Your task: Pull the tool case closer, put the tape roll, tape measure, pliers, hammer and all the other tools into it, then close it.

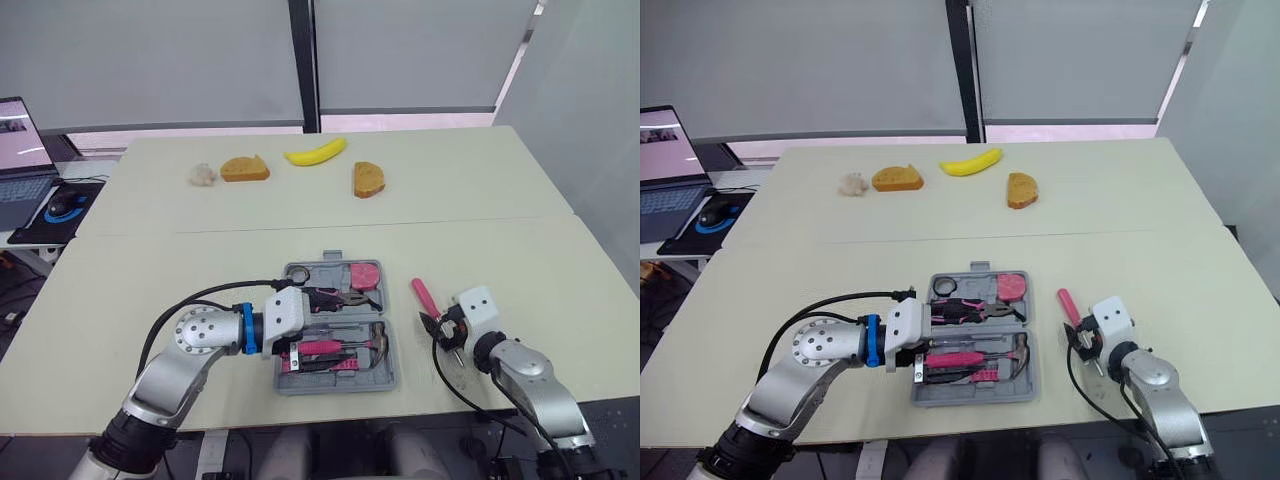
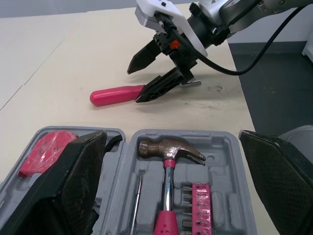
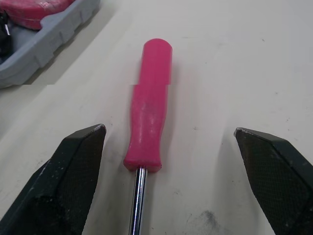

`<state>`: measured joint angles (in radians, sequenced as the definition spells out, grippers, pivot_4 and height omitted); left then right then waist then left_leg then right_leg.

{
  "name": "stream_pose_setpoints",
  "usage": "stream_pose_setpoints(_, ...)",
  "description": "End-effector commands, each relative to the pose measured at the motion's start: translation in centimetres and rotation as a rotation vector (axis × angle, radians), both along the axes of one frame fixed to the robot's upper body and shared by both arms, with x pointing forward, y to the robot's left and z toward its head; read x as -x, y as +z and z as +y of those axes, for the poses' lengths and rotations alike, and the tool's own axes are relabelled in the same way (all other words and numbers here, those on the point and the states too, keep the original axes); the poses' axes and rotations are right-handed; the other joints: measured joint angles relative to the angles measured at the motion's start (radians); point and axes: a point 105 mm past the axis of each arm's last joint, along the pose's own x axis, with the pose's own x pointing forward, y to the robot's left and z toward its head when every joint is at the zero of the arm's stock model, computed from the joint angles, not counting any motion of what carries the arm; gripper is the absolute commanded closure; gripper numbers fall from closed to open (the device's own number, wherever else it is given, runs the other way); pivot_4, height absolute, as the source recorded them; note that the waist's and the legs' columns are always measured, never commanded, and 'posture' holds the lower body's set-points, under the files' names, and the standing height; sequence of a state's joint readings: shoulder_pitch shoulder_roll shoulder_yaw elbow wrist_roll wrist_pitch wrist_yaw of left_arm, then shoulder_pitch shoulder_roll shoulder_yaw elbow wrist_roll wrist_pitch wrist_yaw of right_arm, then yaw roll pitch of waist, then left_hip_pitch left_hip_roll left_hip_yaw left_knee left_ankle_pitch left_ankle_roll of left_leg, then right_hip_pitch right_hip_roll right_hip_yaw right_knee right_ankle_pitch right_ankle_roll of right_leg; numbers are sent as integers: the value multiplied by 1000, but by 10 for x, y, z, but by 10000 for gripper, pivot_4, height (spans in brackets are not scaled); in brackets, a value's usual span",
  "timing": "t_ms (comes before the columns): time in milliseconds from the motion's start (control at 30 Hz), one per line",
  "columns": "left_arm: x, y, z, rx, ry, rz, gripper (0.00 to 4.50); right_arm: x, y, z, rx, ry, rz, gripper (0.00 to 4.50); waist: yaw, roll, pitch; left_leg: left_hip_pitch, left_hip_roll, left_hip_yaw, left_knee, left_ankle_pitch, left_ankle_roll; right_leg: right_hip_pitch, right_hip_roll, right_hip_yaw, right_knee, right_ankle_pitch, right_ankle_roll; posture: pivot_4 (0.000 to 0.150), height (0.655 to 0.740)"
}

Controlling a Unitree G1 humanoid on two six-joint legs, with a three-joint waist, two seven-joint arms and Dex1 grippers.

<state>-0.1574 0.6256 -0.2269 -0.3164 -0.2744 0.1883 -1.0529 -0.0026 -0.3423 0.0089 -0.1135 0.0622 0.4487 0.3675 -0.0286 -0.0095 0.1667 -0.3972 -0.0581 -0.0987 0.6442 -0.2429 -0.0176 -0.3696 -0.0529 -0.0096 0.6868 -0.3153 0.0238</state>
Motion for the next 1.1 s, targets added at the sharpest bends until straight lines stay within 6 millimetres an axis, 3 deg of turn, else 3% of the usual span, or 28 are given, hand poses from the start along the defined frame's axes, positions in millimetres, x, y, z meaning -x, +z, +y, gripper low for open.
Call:
stream_pose_setpoints(33, 2, 13, 0, 20, -12, -52, 0, -5, 7, -3, -5, -19, -45, 326, 0, 0, 0, 0, 0, 0, 0, 0, 0, 0, 0, 0, 0, 0, 0, 1500, 7400)
stream_pose_setpoints(167, 1, 13, 2, 14, -8, -52, 0, -3, 4, 0, -10, -17, -45, 5686, 0, 0, 0, 0, 0, 0, 0, 0, 0, 0, 0, 0, 0, 0, 0, 1500, 7400)
stream_pose_setpoints(300, 1, 11, 3, 9, -6, -49, 0, -1, 2, 4, -17, -16, -43, 19189, 0, 0, 0, 0, 0, 0, 0, 0, 0, 0, 0, 0, 0, 0, 0, 1500, 7400)
stream_pose_setpoints(567, 2, 11, 7, 24, -4, -41, 0, 4, 0, 7, -28, -11, -39, 34292, 0, 0, 0, 0, 0, 0, 0, 0, 0, 0, 0, 0, 1, 0, 0, 1500, 7400)
stream_pose_setpoints(633, 0, 15, 17, 34, 30, -48, 0, 7, 5, 8, -21, 1, -62, 37822, 0, 0, 0, 0, 0, 0, 0, 0, 0, 0, 0, 0, 1, 0, 0, 1500, 7400)
stream_pose_setpoints(767, -3, 20, 36, 32, 85, -44, 0, 13, 24, 13, 18, 75, -114, 37917, 0, 1, 0, 0, 0, 0, 0, 0, 0, -1, 0, 0, 1, 0, 0, 1500, 7400)
stream_pose_setpoints(967, 5, 13, 86, -120, 138, -3, 0, 36, 69, 51, 158, 468, -158, 37917, -4, 1, 0, 0, 1, 0, -1, 0, 0, -1, 0, 0, 1, -1, -1, 1500, 7400)
stream_pose_setpoints(1100, 16, 8, 105, -198, 125, 26, 0, 52, 85, 76, 248, 727, -115, 37917, 0, 1, 1, 0, 1, -1, -1, 0, 0, -1, 0, -1, -1, -1, -1, 1500, 7400)
